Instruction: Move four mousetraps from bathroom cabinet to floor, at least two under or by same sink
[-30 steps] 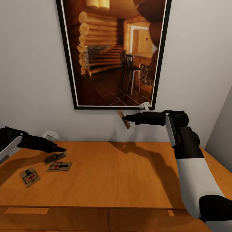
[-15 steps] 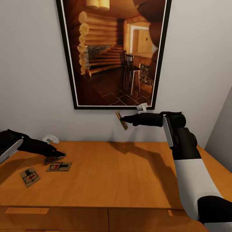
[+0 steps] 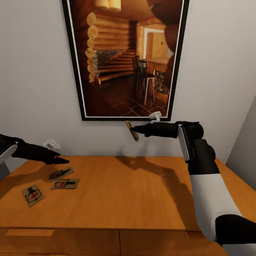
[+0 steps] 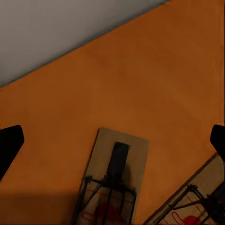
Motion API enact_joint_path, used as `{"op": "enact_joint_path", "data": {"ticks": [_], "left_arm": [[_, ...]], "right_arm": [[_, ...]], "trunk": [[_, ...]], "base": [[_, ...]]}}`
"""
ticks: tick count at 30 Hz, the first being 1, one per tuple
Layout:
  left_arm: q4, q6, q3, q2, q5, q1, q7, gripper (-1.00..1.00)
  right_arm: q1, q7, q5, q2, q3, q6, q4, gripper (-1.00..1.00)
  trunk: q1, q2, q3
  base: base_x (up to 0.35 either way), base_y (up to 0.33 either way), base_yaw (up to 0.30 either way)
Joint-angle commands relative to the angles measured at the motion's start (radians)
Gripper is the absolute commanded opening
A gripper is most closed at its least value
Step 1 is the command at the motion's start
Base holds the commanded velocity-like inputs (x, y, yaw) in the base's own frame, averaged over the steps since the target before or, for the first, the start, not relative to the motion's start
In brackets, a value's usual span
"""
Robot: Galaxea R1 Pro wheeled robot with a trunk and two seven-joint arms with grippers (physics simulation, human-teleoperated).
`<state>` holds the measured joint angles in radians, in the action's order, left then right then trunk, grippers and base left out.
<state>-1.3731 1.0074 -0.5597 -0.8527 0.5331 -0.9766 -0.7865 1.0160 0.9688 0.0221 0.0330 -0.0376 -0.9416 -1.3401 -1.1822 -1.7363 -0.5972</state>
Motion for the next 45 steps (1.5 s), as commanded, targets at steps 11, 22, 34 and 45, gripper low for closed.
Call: {"op": "enact_joint_path", "data": {"ticks": [11, 22, 34, 45], "left_arm": [[-0.006, 0.002, -0.022, -0.01, -0.002, -0.038, -0.026, 1.0], [0.001, -0.004, -0.107, -0.056, -0.011, -0.033, -0.027, 1.0], [0.003, -0.006, -0.198, -0.09, -0.013, -0.033, -0.026, 1.0], [0.008, -0.007, -0.197, -0.095, -0.016, -0.033, -0.025, 1.0]], "right_arm": [[0.001, 0.002, 0.002, 0.005, 0.0, -0.006, 0.001, -1.0], [0.0, 0.002, 0.002, 0.005, -0.001, -0.006, 0.001, -1.0], [-0.003, 0.002, 0.001, 0.005, -0.001, -0.002, 0.002, -1.0], [-0.004, 0.002, 0.001, 0.006, -0.001, 0.0, 0.002, -1.0]], "trunk": [[0.0, -0.001, -0.001], [0.0, -0.001, -0.001], [0.0, -0.001, -0.001], [0.0, -0.001, -0.001]], "base": [[0.0, 0.0, 0.0], [0.0, 0.0, 0.0], [0.0, 0.0, 0.0], [0.0, 0.0, 0.0]]}}
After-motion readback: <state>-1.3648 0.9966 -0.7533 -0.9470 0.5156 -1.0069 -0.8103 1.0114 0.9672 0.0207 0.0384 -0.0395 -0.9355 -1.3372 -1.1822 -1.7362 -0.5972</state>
